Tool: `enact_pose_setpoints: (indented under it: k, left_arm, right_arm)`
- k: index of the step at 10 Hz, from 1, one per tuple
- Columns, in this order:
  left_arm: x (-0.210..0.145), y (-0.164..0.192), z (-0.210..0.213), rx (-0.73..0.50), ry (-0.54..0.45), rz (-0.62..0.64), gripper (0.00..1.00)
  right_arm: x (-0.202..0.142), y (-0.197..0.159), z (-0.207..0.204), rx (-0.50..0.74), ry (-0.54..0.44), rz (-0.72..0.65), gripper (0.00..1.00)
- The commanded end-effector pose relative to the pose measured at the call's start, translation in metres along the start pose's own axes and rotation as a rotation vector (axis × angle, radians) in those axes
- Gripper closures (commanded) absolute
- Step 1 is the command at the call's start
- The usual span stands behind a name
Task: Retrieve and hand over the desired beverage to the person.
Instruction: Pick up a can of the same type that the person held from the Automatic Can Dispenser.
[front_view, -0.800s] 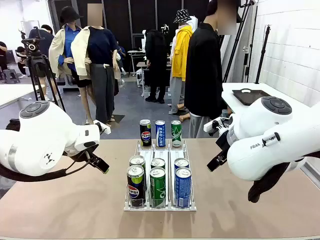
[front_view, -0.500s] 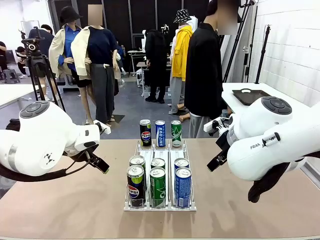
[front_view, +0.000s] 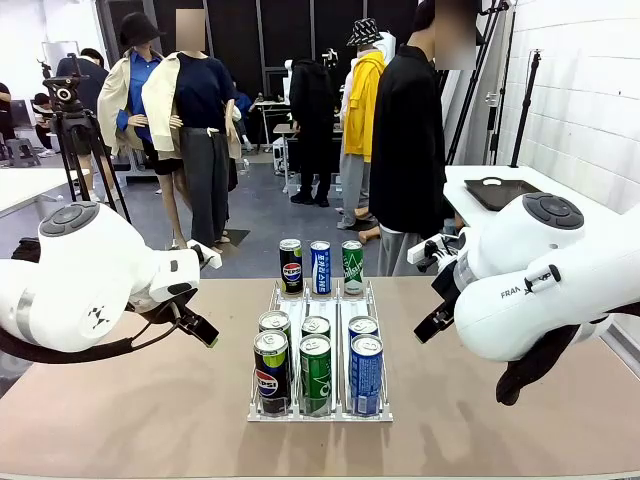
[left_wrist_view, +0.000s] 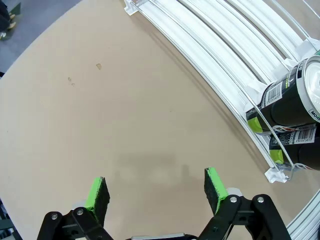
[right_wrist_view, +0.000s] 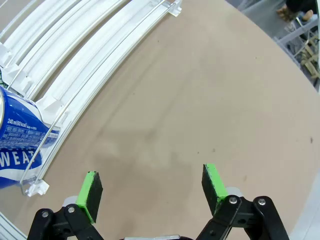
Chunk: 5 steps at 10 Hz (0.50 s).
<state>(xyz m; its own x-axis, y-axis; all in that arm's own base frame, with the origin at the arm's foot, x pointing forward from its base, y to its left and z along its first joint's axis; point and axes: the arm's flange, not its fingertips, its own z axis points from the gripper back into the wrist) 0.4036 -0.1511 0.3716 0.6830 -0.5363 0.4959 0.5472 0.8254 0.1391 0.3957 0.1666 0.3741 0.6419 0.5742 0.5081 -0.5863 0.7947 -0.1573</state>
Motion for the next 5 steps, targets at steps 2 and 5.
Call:
enact_pose_setpoints:
  k: [2, 5]
  left_arm:
    - [0.000, 0.000, 0.000, 0.000, 0.000, 0.001, 0.00]
    - [0.027, 0.004, 0.020, -0.007, -0.032, -0.014, 0.00]
  right_arm:
    - [0.000, 0.000, 0.000, 0.000, 0.000, 0.000, 0.00]
    - [0.012, -0.019, 0.026, 0.027, -0.019, -0.019, 0.00]
